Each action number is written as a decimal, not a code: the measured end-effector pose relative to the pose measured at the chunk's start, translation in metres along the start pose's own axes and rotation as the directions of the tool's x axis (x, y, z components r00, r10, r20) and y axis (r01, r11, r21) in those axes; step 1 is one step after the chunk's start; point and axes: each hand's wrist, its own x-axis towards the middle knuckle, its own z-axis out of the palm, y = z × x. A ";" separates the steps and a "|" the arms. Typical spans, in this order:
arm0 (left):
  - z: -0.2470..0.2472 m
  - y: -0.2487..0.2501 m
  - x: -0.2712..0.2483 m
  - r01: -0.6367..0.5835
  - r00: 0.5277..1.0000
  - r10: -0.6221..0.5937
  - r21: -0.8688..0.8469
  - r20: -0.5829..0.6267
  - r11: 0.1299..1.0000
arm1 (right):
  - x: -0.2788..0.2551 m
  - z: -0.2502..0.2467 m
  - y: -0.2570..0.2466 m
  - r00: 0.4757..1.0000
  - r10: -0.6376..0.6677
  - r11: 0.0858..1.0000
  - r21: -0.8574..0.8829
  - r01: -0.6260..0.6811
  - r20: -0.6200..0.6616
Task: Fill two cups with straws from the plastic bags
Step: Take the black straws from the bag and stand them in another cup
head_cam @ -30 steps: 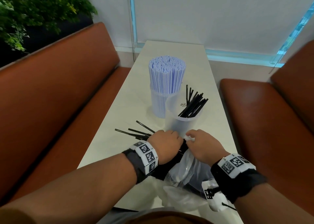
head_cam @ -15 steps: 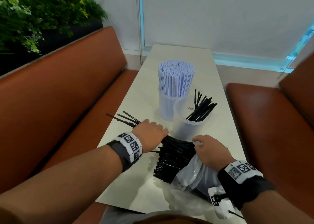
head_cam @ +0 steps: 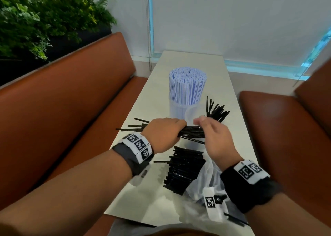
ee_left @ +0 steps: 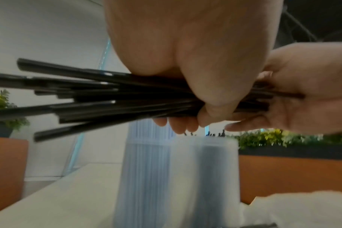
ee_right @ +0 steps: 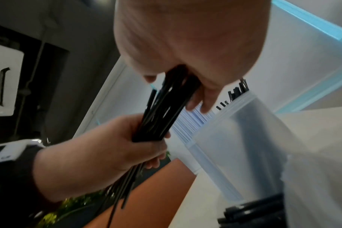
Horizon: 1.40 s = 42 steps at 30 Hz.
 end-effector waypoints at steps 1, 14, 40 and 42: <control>-0.002 0.007 0.004 -0.001 1.000 0.000 -0.008 -0.024 1.000 | 0.002 0.000 -0.001 0.997 0.014 0.999 0.041 -0.011 -0.071; -0.059 0.030 0.029 -0.020 0.897 -0.388 -0.896 -0.212 0.444 | 0.014 -0.010 0.002 0.878 0.478 0.744 0.525 -0.414 0.014; -0.088 0.066 0.067 -0.426 0.714 -0.654 -0.896 -0.248 -0.126 | 0.018 -0.010 -0.019 0.818 0.549 0.413 0.795 -0.444 0.171; -0.079 0.063 0.068 -0.414 0.711 -0.669 -0.897 -0.214 -0.152 | 0.020 -0.011 -0.016 0.823 0.548 0.421 0.800 -0.428 0.152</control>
